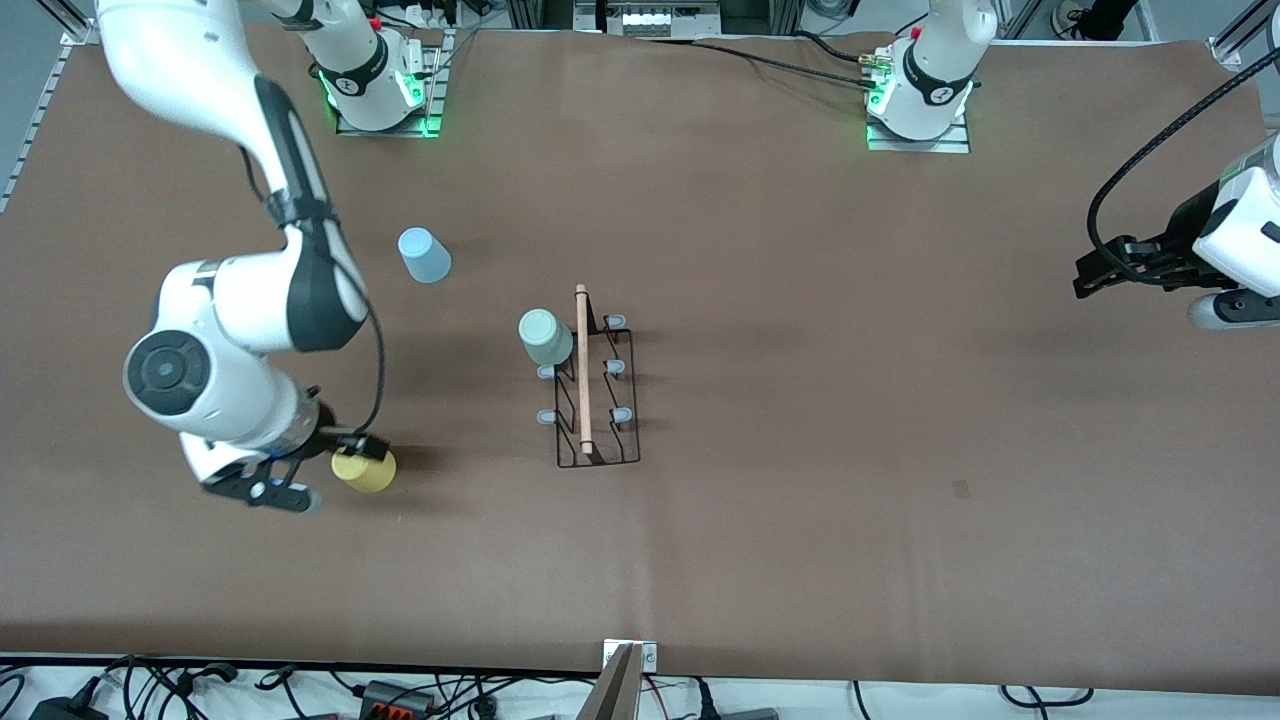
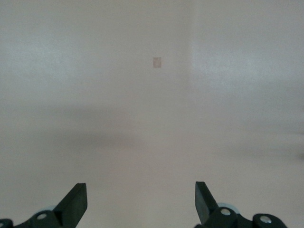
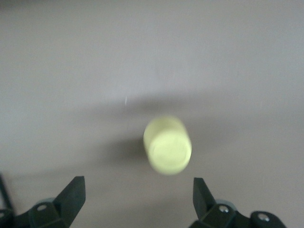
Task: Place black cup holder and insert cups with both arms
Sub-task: 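Close the right gripper around the yellow cup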
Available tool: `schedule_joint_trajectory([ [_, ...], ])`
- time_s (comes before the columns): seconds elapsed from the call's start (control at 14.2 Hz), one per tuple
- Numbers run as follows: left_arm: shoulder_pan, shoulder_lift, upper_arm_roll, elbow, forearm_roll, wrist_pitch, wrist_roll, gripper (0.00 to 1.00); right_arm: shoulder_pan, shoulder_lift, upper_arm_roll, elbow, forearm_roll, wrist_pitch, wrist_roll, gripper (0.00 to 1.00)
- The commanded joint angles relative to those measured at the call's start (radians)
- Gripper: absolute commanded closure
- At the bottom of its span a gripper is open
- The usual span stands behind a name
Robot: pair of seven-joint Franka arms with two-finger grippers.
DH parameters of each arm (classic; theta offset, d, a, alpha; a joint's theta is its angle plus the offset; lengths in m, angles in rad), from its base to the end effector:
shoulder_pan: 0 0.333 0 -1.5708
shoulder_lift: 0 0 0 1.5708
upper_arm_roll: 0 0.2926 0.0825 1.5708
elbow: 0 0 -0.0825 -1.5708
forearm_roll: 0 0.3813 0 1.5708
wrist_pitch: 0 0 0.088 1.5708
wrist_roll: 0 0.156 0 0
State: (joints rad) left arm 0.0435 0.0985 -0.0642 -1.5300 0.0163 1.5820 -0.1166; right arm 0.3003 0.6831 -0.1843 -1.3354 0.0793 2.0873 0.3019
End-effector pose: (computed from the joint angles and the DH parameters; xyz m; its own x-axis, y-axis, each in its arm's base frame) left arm 0.5769 -0.0081 0.5166 0.9944 0.0956 -0.0448 0.0950 -0.9954 -0.0153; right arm 0.7183 0.1139 0.2735 0.9806 -0.1747 0.0892 -0.1770 -0.9840 0.0184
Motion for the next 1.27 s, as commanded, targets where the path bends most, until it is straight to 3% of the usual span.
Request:
schedule_joint_trajectory([
  [0.0, 0.003, -0.014, 0.0, -0.01, 0.002, -0.011, 0.002, 0.0, -0.039, 0.042, 0.014, 0.005, 0.003, 0.088, -0.087, 0.0],
  [1.05, 0.004, -0.003, 0.0, 0.021, 0.001, -0.017, 0.031, 0.0, -0.046, 0.116, 0.02, -0.041, 0.034, 0.054, -0.152, 0.0],
  [1.12, 0.004, -0.003, 0.001, 0.022, 0.001, -0.017, 0.031, 0.0, -0.047, 0.118, 0.019, -0.041, 0.058, 0.056, -0.152, 0.01],
  [1.19, 0.004, -0.003, 0.001, 0.022, 0.001, -0.017, 0.031, 0.0, -0.047, 0.118, 0.019, -0.041, 0.062, 0.057, -0.153, 0.09],
])
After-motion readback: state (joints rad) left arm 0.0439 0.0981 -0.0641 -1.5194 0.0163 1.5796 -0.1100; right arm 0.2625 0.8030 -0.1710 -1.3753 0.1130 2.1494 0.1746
